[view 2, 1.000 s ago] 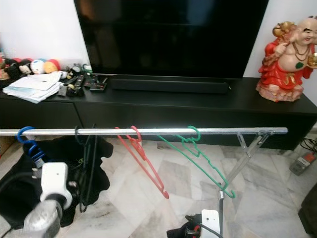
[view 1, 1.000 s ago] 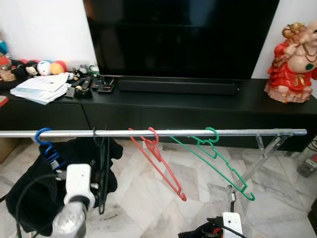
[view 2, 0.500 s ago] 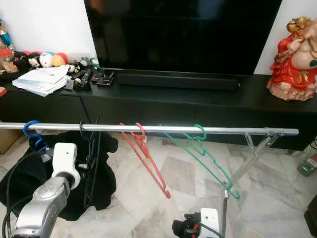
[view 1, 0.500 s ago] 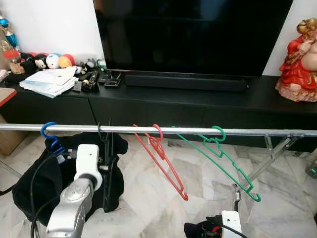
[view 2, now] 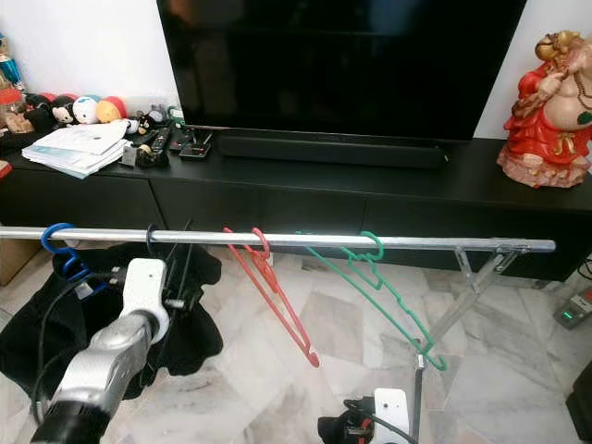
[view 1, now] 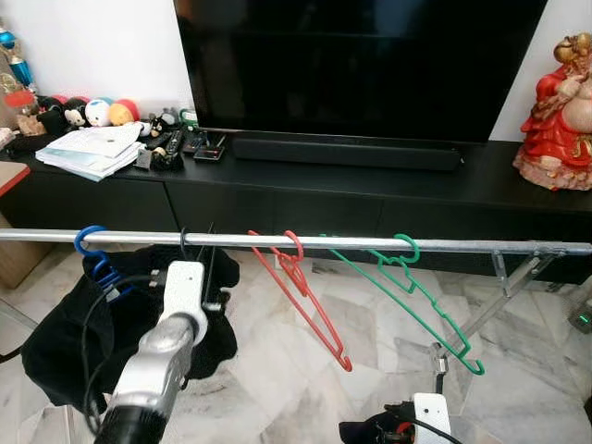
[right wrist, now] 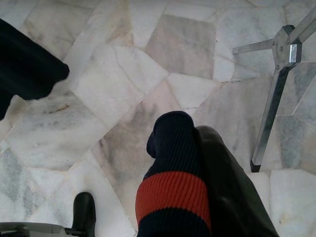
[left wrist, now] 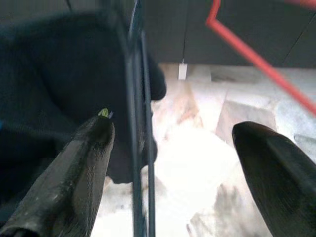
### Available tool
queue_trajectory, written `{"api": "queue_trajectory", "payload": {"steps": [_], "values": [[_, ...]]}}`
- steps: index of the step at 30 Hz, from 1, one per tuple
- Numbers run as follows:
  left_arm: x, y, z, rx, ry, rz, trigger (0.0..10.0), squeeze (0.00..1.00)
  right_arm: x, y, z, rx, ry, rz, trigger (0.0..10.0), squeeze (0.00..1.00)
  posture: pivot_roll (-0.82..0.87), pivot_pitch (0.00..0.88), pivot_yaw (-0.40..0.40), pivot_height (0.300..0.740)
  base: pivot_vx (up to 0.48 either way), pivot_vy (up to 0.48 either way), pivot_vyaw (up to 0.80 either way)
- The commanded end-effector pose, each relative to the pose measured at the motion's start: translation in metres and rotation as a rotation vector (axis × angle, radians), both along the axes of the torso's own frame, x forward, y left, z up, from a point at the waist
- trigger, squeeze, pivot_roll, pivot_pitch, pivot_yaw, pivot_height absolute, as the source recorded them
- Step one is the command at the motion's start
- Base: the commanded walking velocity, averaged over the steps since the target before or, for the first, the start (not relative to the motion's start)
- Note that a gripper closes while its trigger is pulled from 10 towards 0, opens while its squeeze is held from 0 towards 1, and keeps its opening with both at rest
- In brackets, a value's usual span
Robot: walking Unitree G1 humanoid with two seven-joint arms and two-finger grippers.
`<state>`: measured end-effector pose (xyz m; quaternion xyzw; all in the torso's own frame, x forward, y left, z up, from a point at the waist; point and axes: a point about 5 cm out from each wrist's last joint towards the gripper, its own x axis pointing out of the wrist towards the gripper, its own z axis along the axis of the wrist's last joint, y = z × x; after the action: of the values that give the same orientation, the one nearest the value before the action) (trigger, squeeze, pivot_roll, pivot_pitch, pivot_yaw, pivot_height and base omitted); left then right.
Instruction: Hang hanger
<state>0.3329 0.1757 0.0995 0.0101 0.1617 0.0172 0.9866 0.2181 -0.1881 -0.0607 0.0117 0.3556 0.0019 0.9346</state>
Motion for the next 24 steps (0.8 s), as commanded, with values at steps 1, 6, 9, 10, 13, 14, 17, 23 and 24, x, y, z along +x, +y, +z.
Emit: {"api": "queue_trajectory", "payload": {"steps": [1, 6, 9, 10, 13, 14, 17, 23, 24], "values": [[0.008, 0.002, 0.003, 0.026, -0.005, 0.012, 10.0, 0.0, 0.001, 0.002, 0.0, 0.008, -0.002, -0.005, 10.0, 0.0, -0.03, 0.071, 0.027, 0.74, 0.0, 0.0, 0.0], [0.018, 0.006, 0.007, 0.03, -0.013, 0.032, 10.0, 0.0, 0.0, 0.003, 0.0, 0.01, 0.0, -0.002, 10.0, 0.0, -0.03, 0.078, 0.027, 0.74, 0.0, 0.0, 0.0], [0.025, 0.012, 0.002, 0.028, 0.013, 0.068, 10.0, 0.0, 0.0, 0.002, 0.0, 0.01, 0.004, -0.003, 10.0, 0.0, -0.04, 0.082, 0.025, 0.74, 0.0, 0.0, 0.0], [0.026, 0.014, 0.0, 0.022, 0.019, 0.078, 10.0, 0.0, 0.0, 0.002, -0.001, 0.01, 0.004, -0.003, 10.0, 0.0, -0.04, 0.082, 0.024, 0.74, 0.0, 0.0, 0.0], [0.028, 0.017, -0.002, 0.008, 0.025, 0.101, 0.0, 0.0, 0.0, 0.002, 0.0, 0.008, 0.005, -0.003, 10.0, 0.0, -0.04, 0.083, 0.023, 0.74, 0.0, 0.0, 0.0], [0.028, 0.018, -0.003, 0.002, 0.026, 0.109, 0.0, 0.0, 0.0, 0.001, 0.0, 0.008, 0.005, -0.002, 10.0, 0.0, -0.04, 0.083, 0.023, 0.74, 0.0, 0.0, 0.0], [0.03, 0.021, 0.0, -0.032, 0.018, 0.145, 0.0, 0.0, 0.0, 0.001, 0.0, 0.005, 0.005, -0.003, 10.0, 0.0, -0.04, 0.083, 0.021, 0.74, 0.0, 0.0, 0.0], [0.033, 0.025, 0.0, -0.031, -0.01, 0.187, 0.0, 0.0, 0.001, 0.001, 0.0, 0.004, 0.007, 0.004, 10.0, 0.0, -0.04, 0.081, 0.017, 0.74, 0.0, 0.0, 0.0], [0.033, 0.026, 0.001, -0.028, -0.014, 0.193, 0.0, 0.0, 0.001, 0.001, 0.0, 0.004, 0.007, 0.005, 10.0, 0.0, -0.04, 0.081, 0.017, 0.74, 0.0, 0.0, 0.0]]}}
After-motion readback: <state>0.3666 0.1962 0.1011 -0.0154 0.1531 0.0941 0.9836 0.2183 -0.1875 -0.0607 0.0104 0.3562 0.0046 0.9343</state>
